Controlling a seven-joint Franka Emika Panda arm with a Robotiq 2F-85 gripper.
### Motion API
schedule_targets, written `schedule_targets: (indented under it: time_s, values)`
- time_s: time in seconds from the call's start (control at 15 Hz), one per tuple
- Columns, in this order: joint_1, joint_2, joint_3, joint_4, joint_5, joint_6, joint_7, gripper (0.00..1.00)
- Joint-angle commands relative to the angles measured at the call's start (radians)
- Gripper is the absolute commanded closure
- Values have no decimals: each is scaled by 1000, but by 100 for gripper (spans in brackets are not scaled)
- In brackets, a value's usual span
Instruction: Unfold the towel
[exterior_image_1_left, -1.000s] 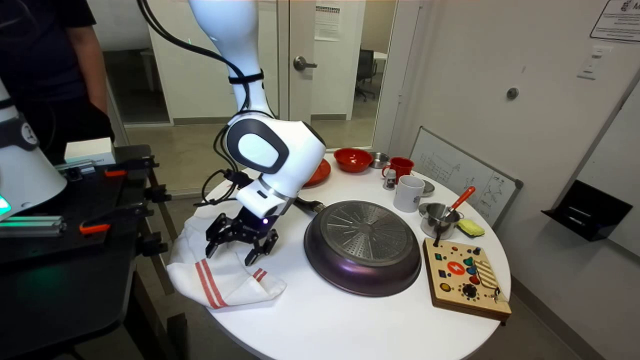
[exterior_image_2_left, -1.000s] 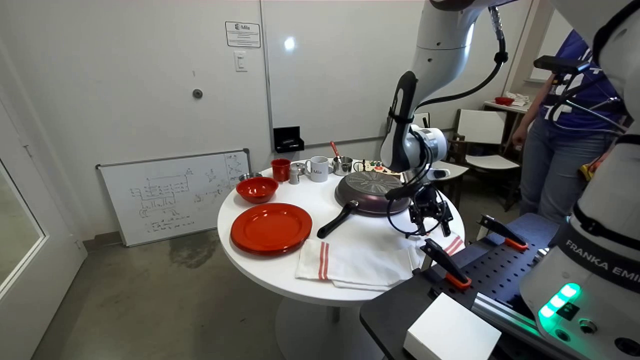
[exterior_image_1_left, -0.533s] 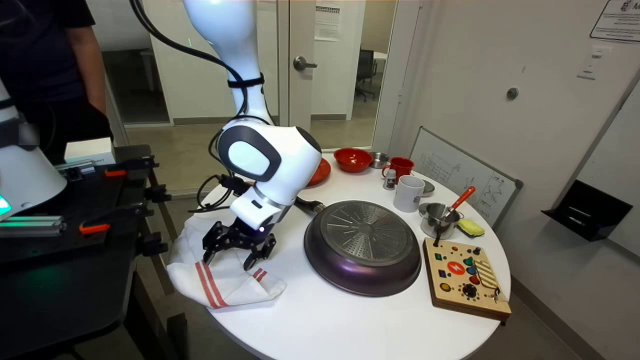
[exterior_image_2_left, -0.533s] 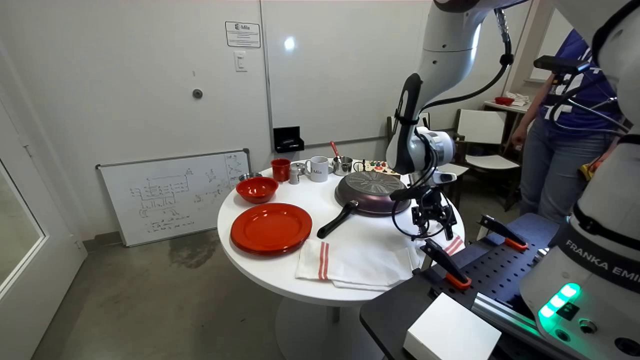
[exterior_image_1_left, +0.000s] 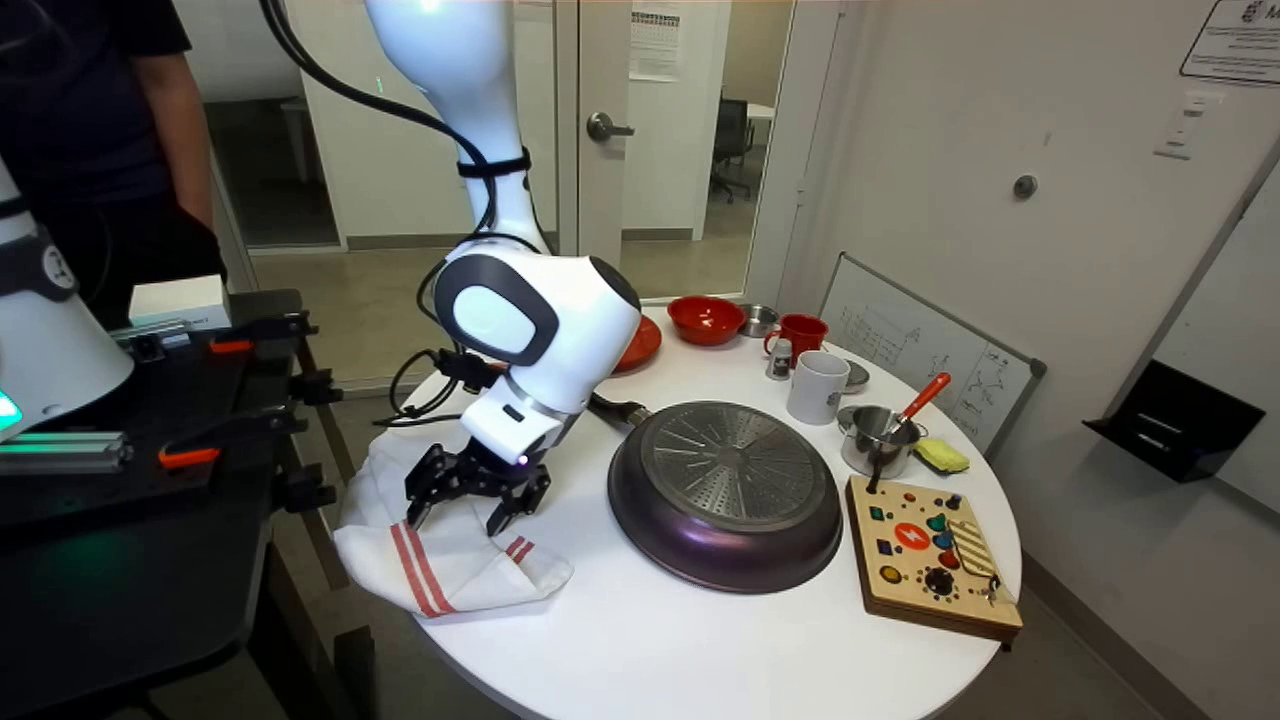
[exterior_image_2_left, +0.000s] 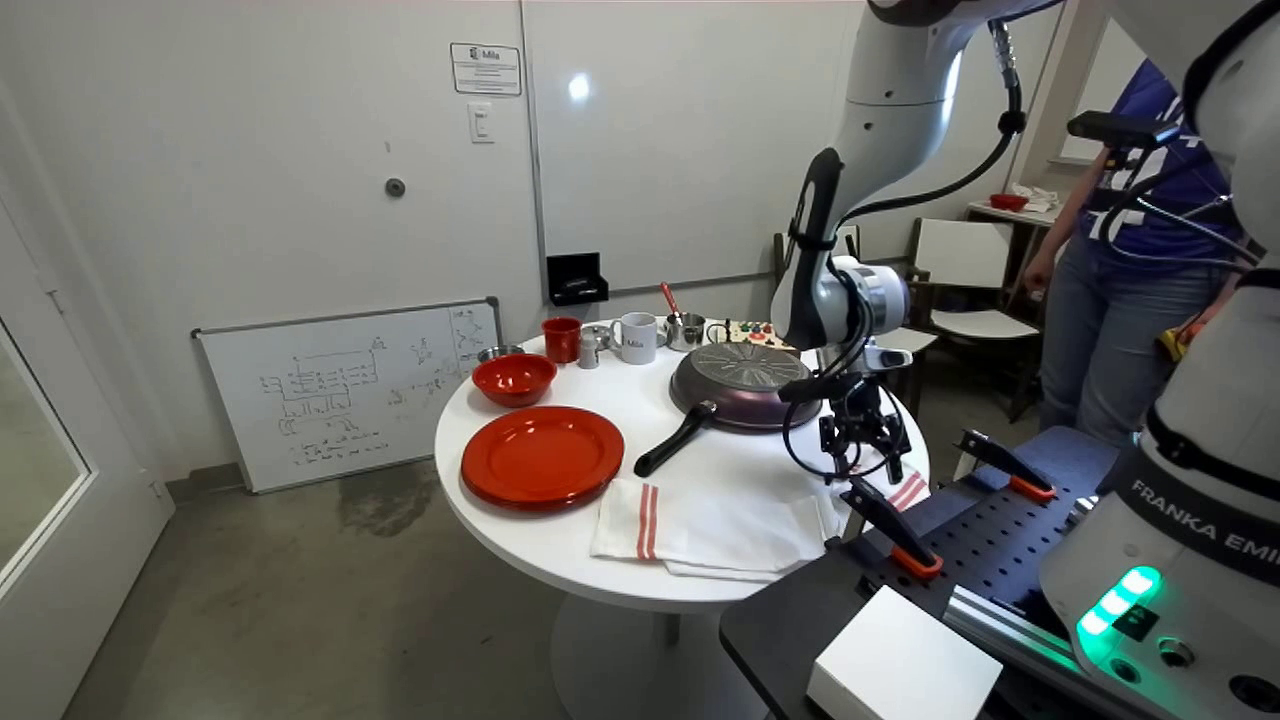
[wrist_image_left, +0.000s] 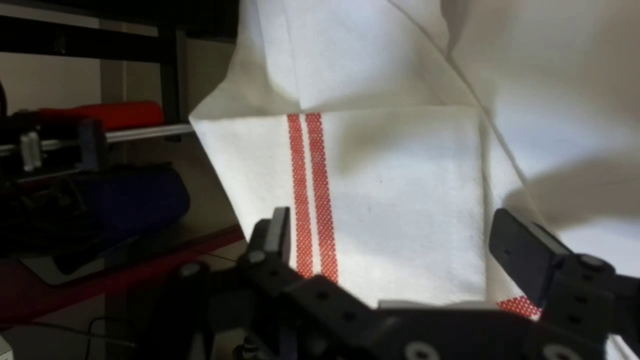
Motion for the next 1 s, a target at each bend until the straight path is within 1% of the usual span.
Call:
schedule_targets:
  time_s: [0.0, 0.27, 0.33, 0.4, 0.53, 0.6, 0.87, 0.93]
  values:
    - [5, 3, -3, -7, 20, 5, -43, 0]
    - [9, 4, -9, -7, 16, -2, -47, 0]
    - [9, 5, -9, -7, 17, -3, -47, 25]
    - [10, 7, -9, -6, 16, -4, -51, 26]
    - [9, 10, -8, -3, 18, -7, -52, 41]
    - [7, 11, -7, -2, 20, -8, -53, 50]
    - [6, 17, -5, 5, 22, -13, -53, 79]
    - [5, 18, -5, 7, 23, -14, -54, 88]
